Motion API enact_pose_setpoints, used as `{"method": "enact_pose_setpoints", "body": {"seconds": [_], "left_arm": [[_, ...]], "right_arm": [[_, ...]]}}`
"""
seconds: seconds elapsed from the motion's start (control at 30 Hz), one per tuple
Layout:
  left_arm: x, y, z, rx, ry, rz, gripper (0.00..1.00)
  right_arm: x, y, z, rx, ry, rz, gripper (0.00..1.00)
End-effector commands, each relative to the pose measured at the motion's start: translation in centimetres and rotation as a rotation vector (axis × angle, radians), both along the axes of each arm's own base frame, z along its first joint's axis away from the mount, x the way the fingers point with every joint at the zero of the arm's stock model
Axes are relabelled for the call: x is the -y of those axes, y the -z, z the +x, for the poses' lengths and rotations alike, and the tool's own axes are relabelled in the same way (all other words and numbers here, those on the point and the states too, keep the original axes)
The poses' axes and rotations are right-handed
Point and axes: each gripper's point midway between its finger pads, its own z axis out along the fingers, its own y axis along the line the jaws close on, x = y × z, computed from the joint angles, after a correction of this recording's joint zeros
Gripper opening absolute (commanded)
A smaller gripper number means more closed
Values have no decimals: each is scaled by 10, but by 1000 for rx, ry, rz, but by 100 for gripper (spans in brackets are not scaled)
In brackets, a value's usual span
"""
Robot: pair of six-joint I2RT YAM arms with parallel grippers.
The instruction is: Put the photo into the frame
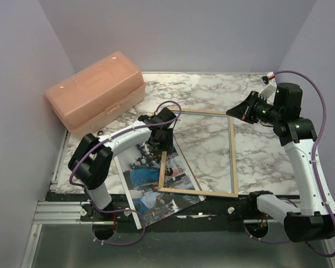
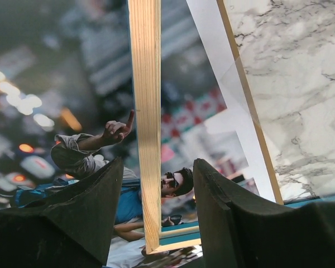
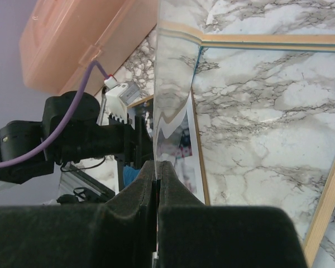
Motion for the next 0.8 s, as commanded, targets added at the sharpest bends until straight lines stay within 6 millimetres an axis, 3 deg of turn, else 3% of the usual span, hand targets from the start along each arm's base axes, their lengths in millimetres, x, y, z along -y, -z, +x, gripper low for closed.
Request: {"method": "enact_pose_setpoints", "body": {"seconds": [0.0, 0.3, 0.6, 0.77], "left_arm": [[-2, 1, 11, -31, -35, 33, 53], [0, 7, 41, -80, 1, 101, 45], [1, 13, 52, -109, 29, 135, 24], [-4, 14, 57, -90, 37, 154, 19]], "right_arm": [[-3, -7, 0, 27, -28, 9, 0], [-1, -6, 9, 23, -27, -22, 0], [-1, -6, 10, 22, -45, -38, 0], [-1, -5, 9, 21, -56, -45, 0]]}}
